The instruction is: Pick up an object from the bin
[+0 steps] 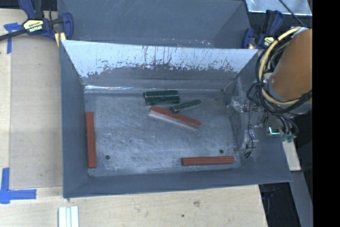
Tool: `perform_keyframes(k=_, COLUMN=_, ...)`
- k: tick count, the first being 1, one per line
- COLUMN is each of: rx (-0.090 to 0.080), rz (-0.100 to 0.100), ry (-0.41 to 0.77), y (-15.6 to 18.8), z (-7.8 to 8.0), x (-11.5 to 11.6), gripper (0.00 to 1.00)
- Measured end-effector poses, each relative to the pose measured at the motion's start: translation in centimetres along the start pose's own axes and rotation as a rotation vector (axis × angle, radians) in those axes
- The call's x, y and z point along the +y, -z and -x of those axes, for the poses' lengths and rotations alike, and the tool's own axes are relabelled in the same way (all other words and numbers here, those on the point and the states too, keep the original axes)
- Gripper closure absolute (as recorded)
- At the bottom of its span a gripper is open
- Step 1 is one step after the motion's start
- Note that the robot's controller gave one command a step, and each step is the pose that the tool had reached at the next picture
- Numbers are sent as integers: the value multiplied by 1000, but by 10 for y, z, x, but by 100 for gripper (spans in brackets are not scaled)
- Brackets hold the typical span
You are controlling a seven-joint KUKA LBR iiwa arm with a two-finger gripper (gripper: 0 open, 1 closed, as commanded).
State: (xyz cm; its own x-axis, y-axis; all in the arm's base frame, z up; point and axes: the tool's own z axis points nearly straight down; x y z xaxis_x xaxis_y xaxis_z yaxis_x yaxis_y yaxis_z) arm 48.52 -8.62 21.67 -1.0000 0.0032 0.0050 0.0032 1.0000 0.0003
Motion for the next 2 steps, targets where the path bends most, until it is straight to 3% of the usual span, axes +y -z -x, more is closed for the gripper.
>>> perform_keyframes(k=1, rx=1, rz=1, ry=-196, y=-141, z=-1, x=34, gripper=0)
perform_keyframes(k=2, rx=-6, rz=-1, ry=-277, y=-145, z=-1, x=54, gripper=0)
